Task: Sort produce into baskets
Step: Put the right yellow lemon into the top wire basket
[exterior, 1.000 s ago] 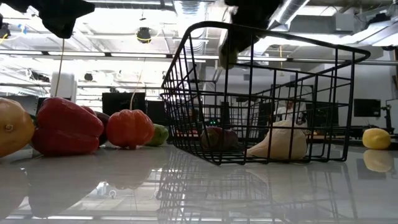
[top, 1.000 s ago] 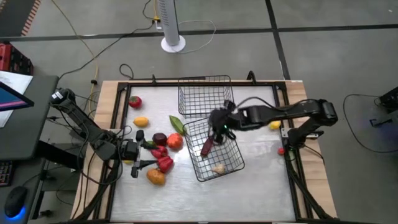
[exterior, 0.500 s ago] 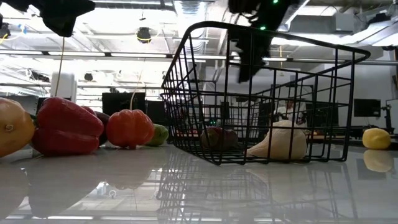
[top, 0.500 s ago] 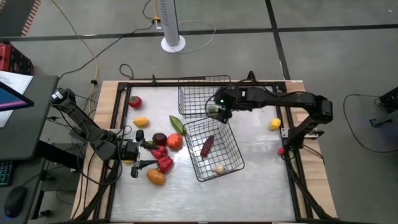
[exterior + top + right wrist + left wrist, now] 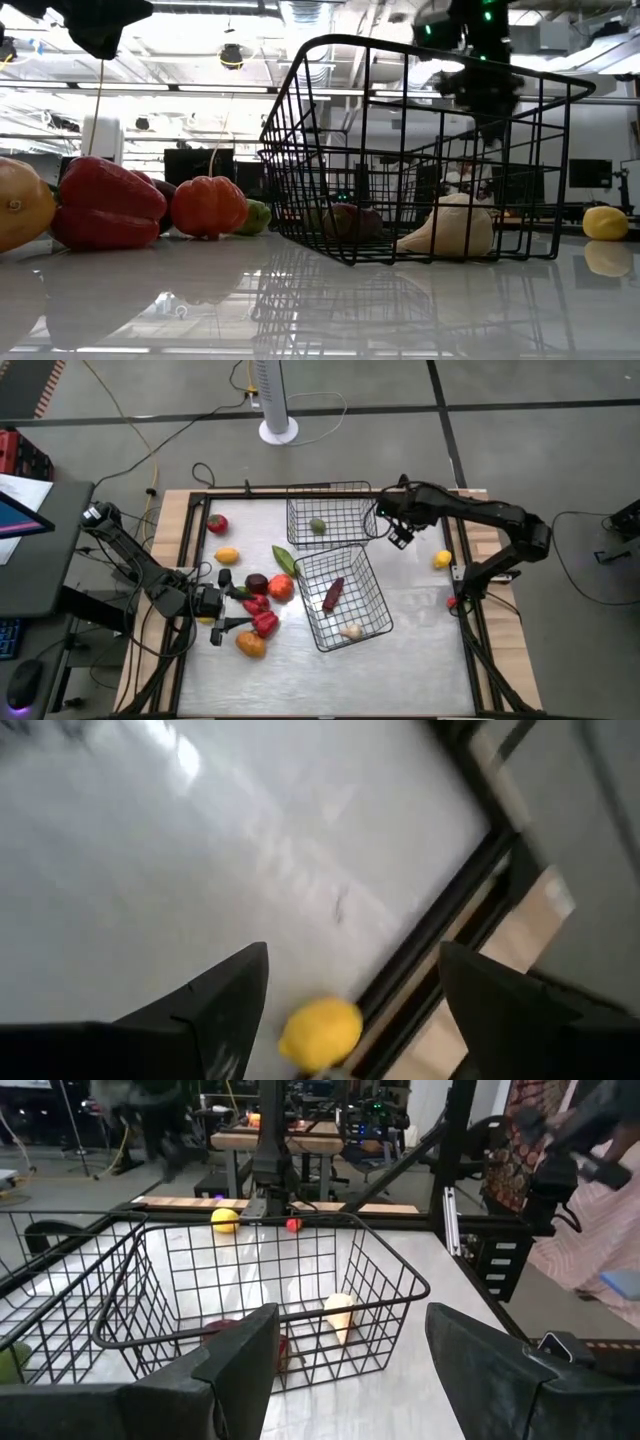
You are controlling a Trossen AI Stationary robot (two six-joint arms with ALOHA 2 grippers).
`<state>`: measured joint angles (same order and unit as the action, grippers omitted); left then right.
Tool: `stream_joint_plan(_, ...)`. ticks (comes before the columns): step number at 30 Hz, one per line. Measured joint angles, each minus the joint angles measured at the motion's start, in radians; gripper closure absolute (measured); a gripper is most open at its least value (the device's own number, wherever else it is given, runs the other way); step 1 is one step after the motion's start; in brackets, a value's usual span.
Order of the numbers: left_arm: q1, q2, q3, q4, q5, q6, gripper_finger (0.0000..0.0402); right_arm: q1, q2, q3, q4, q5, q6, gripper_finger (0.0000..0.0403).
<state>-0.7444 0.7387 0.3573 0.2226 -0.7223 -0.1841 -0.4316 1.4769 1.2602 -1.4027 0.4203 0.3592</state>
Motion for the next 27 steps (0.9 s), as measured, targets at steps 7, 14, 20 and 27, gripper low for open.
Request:
stream_joint_plan(7, 0.0, 0.0, 0.0, -0.002, 0.0, 0.002, 0.0163, -0.049, 0.001, -0.231, 0.023, -0.03, -0.017, 0.0084)
stream_joint_plan(14, 0.0, 0.0, 0.0, -0.004, 0.0, 0.003, 0.0163, -0.044, 0.001, -0.385, 0.083, -0.03, -0.093, 0.0067)
stream_joint_plan(20, 0.0, 0.0, 0.0, -0.005, 0.0, 0.003, 0.0163, -0.012, 0.001, -0.441, 0.089, -0.029, -0.099, 0.0026)
stream_joint_plan(27, 0.0, 0.0, 0.0, -0.007, 0.0, 0.002, 0.0163, 0.0, 0.001, -0.441, 0.092, -0.025, -0.098, 0.0006)
